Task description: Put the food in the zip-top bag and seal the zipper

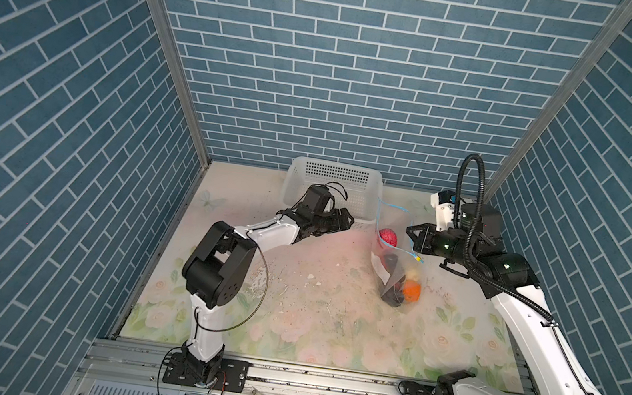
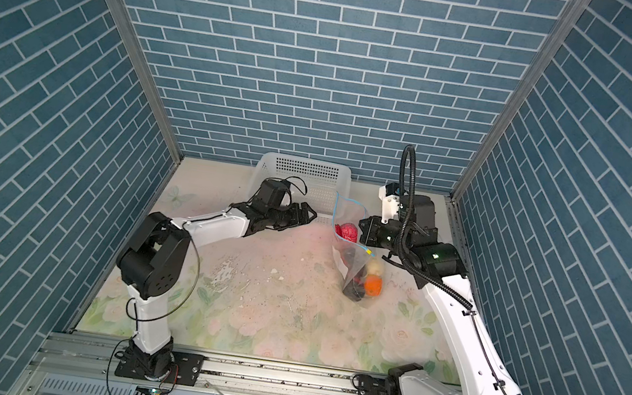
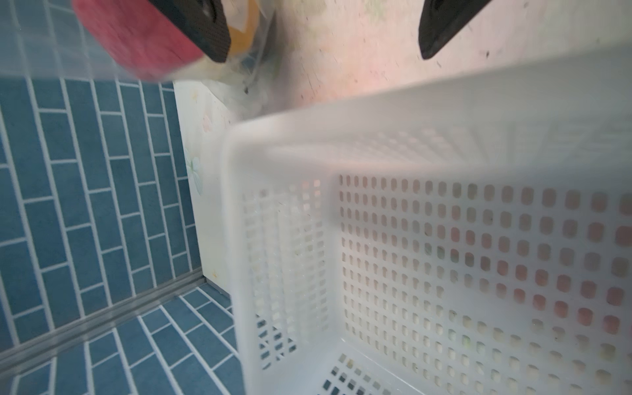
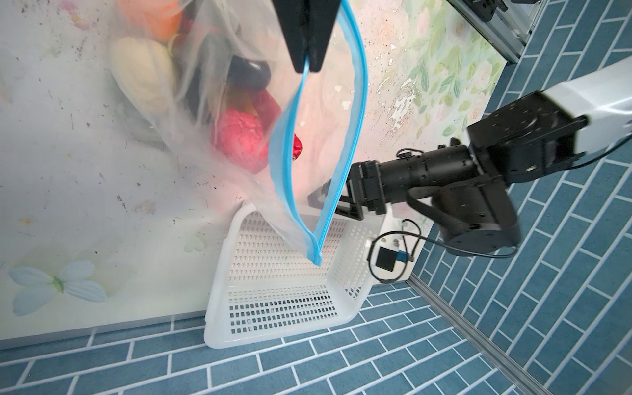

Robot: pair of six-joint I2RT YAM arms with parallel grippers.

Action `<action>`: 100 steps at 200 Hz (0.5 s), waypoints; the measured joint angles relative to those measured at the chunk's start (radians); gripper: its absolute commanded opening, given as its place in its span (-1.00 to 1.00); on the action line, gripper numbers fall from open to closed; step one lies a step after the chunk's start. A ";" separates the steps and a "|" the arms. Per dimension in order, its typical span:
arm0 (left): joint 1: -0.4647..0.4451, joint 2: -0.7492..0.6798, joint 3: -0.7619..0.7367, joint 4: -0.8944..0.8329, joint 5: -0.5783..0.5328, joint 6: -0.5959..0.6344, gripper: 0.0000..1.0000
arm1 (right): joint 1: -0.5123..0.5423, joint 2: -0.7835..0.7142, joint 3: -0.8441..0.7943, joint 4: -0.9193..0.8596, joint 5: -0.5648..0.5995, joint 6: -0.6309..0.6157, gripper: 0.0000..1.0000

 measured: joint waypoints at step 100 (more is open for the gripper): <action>-0.175 -0.216 0.127 -0.159 0.055 0.009 0.51 | 0.000 0.010 0.000 -0.011 -0.004 -0.017 -1.00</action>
